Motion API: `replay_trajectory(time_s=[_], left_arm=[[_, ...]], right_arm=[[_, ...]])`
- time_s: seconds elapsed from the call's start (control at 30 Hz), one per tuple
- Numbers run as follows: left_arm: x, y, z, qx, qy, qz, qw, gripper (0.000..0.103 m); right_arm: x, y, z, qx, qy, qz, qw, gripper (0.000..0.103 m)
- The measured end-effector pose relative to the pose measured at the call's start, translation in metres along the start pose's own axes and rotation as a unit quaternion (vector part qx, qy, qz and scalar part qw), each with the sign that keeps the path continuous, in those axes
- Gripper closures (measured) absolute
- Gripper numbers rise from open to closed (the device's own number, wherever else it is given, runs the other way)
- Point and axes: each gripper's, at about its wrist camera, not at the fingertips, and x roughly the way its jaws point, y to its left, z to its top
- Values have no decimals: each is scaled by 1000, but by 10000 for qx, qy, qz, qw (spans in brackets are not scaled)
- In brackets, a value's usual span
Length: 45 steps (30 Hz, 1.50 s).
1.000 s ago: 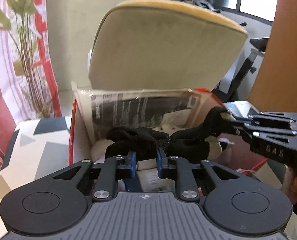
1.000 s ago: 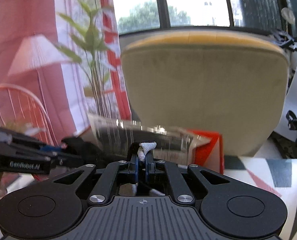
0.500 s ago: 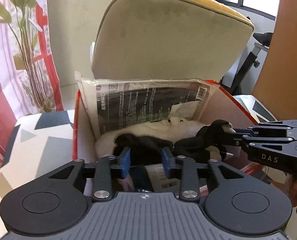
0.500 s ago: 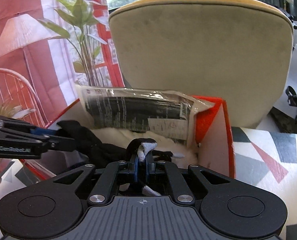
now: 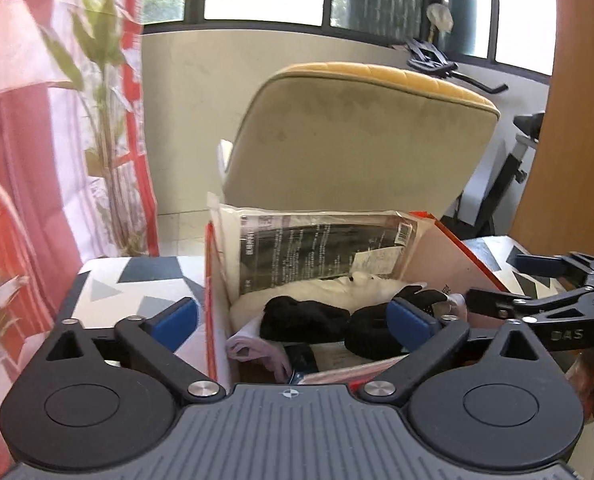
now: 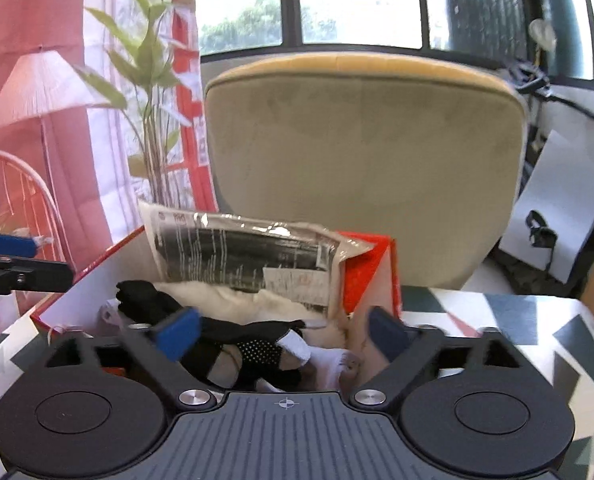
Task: Organize soft objects
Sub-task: 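Lower the black eye mask into the box and open both tools, then withdraw both tools toward the second black padded mask on the table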
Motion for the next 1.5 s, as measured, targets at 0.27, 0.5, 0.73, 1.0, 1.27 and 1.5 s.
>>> replay_trajectory(time_s=[0.27, 0.5, 0.73, 1.0, 1.27, 1.5], left_arm=[[-35, -17, -19, 136, -144, 460, 9987, 0], [-77, -34, -34, 196, -404, 833, 9955, 0], [-115, -46, -47, -38, -480, 1058, 9932, 0], [-132, -59, -73, -30, -369, 1087, 9934, 0], [-97, -55, -115, -54, 345, 979, 9946, 0], [-52, -45, -154, -110, 1110, 824, 9903, 0]], right_arm=[[-38, 9, -10, 22, -179, -51, 9998, 0], [-79, 18, -22, 196, -444, 28, 9988, 0], [-121, 20, -31, 389, -564, 5, 9977, 0], [-162, 23, -53, 387, -734, -31, 9965, 0], [-158, 16, -111, 703, -165, -246, 9971, 0], [-128, 9, -168, 1031, 1141, -441, 9871, 0]])
